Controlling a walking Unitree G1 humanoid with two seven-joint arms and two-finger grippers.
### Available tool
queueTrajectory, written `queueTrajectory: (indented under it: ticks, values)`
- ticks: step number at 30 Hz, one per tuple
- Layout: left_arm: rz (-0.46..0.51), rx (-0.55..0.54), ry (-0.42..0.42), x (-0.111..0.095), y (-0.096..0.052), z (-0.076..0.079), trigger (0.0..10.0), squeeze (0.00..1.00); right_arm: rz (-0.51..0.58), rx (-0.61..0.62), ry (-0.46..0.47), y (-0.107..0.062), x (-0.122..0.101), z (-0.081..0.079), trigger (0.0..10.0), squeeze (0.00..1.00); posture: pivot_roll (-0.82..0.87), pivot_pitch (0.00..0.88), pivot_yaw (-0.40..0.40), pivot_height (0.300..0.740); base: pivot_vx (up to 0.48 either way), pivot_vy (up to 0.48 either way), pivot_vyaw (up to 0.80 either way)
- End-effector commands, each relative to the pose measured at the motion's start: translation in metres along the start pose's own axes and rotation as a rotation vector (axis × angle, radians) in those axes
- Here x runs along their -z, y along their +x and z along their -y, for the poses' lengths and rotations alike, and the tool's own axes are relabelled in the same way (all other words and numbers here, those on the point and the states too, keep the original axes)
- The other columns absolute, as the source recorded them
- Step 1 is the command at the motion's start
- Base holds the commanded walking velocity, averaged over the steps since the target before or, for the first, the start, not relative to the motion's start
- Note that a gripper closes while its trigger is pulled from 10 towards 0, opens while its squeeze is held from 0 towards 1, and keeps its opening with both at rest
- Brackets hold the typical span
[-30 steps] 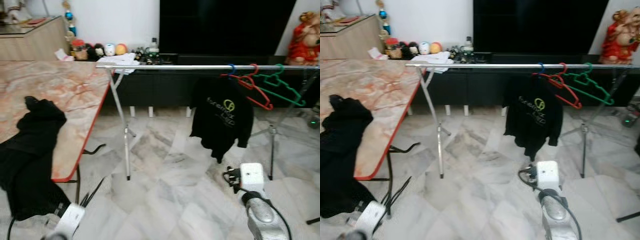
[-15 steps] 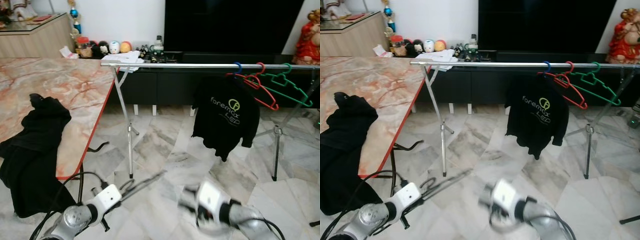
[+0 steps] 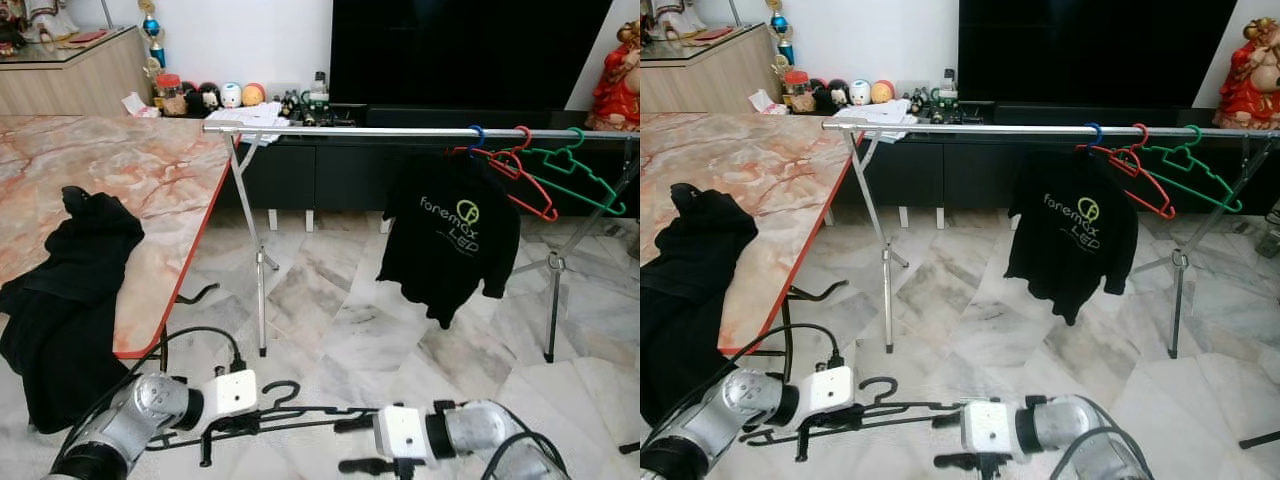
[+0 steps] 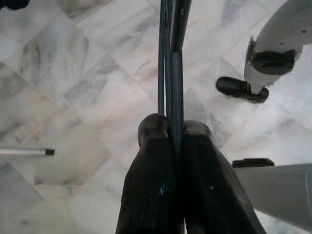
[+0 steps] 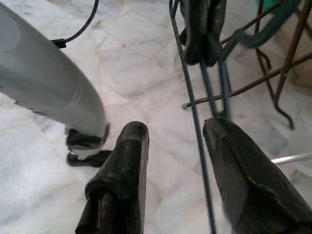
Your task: Hang hanger
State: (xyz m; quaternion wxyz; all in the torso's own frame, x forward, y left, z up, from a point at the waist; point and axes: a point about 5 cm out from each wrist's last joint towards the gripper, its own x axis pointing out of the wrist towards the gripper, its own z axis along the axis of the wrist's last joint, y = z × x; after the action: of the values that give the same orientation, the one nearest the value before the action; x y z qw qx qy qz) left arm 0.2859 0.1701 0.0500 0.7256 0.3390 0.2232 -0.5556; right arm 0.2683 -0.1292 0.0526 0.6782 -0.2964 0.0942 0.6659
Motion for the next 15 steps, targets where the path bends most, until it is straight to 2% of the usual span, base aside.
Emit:
queueTrajectory:
  ticks: [1, 9, 15]
  values:
    - [-0.028, 0.032, 0.036, -0.003, -0.002, 0.0, 10.0, 0.0, -0.01, 0.011, -0.026, 0.001, 0.002, 0.0, 10.0, 0.0, 0.03, 0.029, 0.015, 0.74, 0.0, 0.0, 0.0]
    - [-0.054, 0.054, 0.125, -0.018, -0.002, 0.0, 10.0, 0.0, -0.037, 0.027, -0.044, 0.005, 0.008, -0.001, 10.0, 0.0, 0.03, 0.036, 0.011, 0.74, 0.0, 0.0, 0.0]
    - [-0.025, 0.056, 0.136, -0.03, -0.001, 0.001, 10.0, 0.0, -0.047, 0.135, -0.085, 0.006, 0.007, 0.007, 10.0, 0.0, 0.03, 0.039, 0.01, 0.74, 0.0, 0.0, 0.0]
